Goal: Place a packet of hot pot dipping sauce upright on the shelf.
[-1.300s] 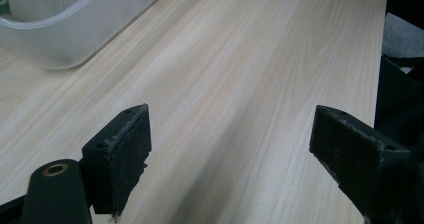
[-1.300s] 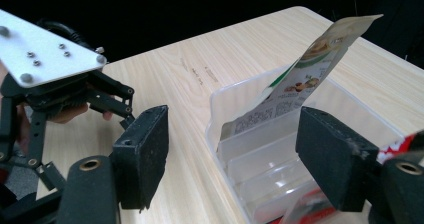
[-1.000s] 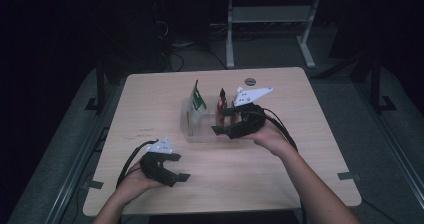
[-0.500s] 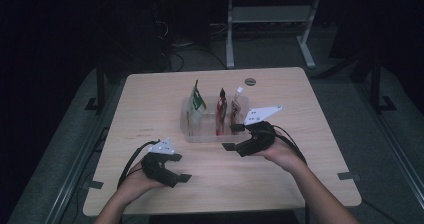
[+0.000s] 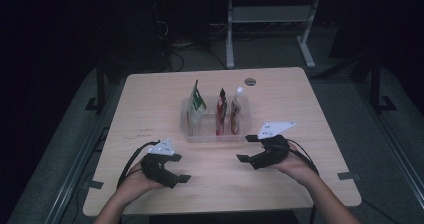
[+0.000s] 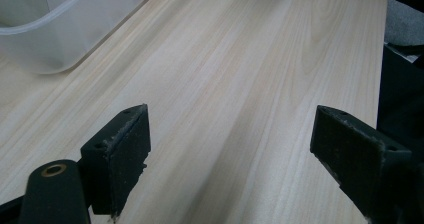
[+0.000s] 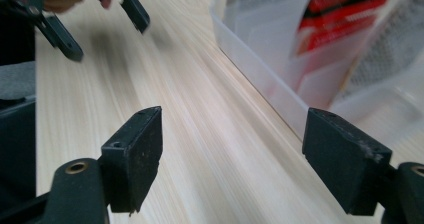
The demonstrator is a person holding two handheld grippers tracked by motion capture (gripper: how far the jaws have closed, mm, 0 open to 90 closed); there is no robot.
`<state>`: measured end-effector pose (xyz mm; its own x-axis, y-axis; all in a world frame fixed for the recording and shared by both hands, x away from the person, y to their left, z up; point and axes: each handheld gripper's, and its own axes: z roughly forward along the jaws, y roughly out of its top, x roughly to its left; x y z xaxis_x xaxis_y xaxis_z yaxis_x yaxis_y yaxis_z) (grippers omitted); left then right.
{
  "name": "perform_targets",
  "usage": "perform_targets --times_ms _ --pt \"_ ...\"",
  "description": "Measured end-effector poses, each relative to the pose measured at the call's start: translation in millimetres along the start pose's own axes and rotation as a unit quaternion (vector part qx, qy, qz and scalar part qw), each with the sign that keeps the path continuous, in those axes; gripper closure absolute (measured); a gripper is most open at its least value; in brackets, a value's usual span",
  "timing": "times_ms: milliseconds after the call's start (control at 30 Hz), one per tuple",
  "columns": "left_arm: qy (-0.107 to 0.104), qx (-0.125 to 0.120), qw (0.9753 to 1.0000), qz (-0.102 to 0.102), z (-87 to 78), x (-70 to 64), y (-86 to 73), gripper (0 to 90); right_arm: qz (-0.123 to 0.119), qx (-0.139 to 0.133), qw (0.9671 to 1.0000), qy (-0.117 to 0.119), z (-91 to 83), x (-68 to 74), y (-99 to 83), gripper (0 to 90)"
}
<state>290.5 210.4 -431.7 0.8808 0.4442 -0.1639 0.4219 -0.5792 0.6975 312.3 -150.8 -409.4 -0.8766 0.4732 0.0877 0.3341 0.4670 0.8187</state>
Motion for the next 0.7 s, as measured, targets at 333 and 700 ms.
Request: perform_targets --times_ms 333,700 --pt "0.003 0.000 1.0000 0.005 -0.8 -1.1 -2.4 15.9 0.019 0.011 0.9992 -0.032 -12.6 -3.6 -27.7 20.3" --pt "0.028 -0.010 0.9996 -0.002 -11.9 -3.4 -20.1 15.9 0.040 0.017 0.9971 -0.063 -31.8 -9.6 -56.1 18.7"
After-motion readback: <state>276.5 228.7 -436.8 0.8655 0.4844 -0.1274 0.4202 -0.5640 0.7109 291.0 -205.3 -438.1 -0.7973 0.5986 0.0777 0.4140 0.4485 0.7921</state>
